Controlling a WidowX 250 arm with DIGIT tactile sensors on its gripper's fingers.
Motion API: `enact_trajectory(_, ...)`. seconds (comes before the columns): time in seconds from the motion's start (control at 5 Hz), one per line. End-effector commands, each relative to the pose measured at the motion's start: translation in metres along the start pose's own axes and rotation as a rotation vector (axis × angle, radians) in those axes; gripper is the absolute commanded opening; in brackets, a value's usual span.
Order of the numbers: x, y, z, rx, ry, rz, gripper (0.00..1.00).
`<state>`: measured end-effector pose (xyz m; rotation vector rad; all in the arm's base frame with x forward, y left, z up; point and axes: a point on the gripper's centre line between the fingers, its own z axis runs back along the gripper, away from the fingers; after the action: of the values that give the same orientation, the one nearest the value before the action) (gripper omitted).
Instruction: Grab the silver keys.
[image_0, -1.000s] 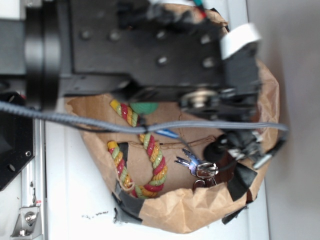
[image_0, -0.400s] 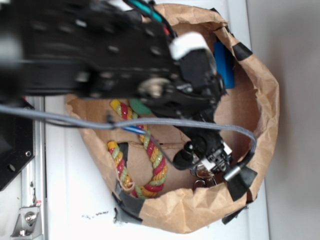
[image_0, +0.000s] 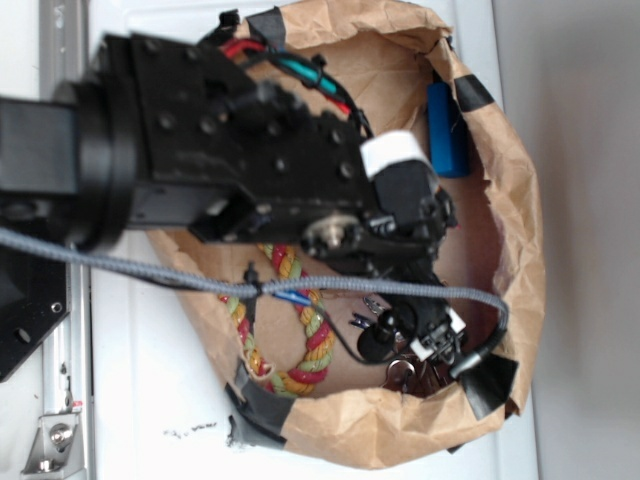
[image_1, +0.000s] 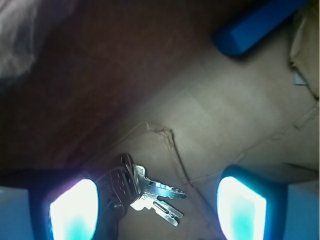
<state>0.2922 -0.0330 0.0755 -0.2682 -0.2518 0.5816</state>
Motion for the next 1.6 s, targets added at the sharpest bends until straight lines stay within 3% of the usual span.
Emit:
enact_trajectory(0.0, -0.005, -0.011, 0.003, -0.054, -0.013, -0.05, 1.0)
enact_trajectory(0.2, -0.006, -0.015, -0.002, -0.072, -0.003, -0.043, 1.0)
enact_trajectory(0.4, -0.036, 0.011, 0.002, -0.097, 0.025, -0.039, 1.0)
enact_trajectory(0.6, -0.037, -0.002, -0.002, -0.164, 0.017, -0.046, 1.0)
enact_trajectory(0.8, -0.037, -0.009, 0.001, -0.189, 0.011, -0.071, 1.0)
enact_trajectory(1.4, -0.037, -0.009, 0.001, -0.189, 0.011, -0.071, 1.0)
